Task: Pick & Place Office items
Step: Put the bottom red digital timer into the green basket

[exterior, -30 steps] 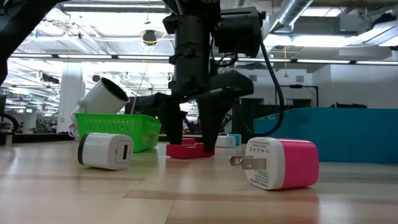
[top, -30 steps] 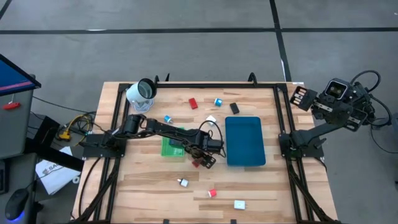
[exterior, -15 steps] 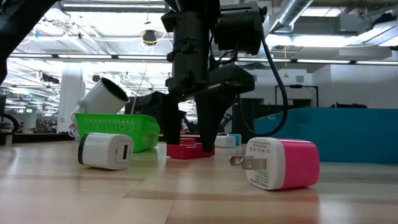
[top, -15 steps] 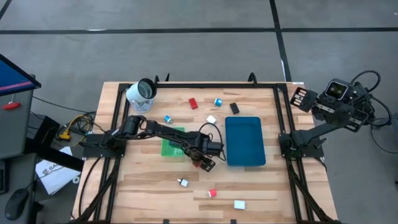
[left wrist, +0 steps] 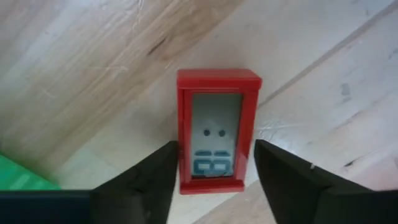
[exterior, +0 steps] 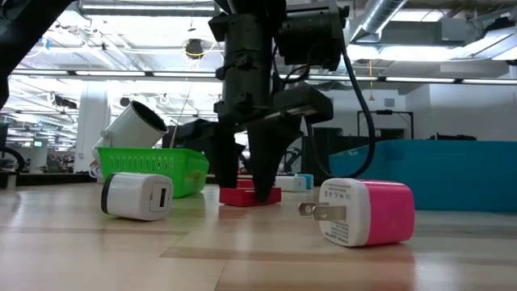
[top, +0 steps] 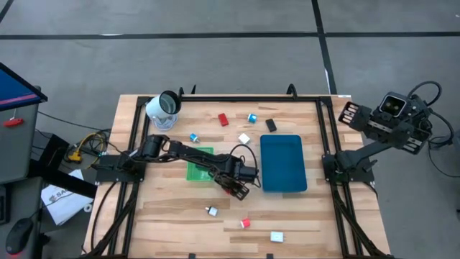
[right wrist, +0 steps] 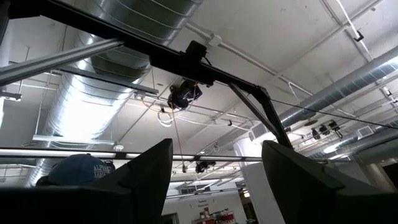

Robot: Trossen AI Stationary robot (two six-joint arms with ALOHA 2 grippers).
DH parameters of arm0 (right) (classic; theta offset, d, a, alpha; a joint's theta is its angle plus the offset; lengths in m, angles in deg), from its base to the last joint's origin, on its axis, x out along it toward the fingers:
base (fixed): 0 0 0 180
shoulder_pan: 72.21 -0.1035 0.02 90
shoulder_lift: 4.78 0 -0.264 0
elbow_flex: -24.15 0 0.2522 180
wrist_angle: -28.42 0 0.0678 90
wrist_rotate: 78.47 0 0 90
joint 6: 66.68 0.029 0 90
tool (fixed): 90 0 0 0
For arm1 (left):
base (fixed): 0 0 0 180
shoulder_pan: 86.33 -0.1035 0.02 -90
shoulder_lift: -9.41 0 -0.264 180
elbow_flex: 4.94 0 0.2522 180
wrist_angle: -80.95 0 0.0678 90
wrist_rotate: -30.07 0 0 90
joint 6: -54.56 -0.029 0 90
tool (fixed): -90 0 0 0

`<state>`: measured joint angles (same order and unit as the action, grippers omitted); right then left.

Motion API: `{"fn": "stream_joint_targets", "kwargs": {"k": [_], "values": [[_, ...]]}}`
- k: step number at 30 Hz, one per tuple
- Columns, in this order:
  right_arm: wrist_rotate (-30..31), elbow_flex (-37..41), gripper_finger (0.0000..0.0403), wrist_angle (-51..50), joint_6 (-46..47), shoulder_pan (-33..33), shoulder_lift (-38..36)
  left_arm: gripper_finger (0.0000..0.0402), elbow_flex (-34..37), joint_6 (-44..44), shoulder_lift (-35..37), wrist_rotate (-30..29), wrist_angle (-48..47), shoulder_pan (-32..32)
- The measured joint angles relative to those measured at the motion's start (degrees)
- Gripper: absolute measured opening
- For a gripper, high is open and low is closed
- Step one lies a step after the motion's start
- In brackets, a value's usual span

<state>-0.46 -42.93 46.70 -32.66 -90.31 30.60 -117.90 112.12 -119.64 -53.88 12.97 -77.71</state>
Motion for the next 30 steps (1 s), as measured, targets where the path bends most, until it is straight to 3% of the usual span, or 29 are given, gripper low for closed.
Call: {"fn": "stream_joint_targets", "kwargs": {"k": [6,25,30], "values": [[0.0,0.0,0.024,0.1,0.0,0.0,-0.3,0.0147,0.0,-0.1,0.0,0.1,0.8,0.0],[0.0,0.0,0.024,0.1,0.1,0.0,-0.6,0.016,0.0,1.6,2.4,-0.1,3.9,-0.7],[0.0,0.0,0.024,-0.1,0.0,0.0,-0.6,0.0153,0.0,1.4,5.0,-2.6,4.0,-2.2]]}}
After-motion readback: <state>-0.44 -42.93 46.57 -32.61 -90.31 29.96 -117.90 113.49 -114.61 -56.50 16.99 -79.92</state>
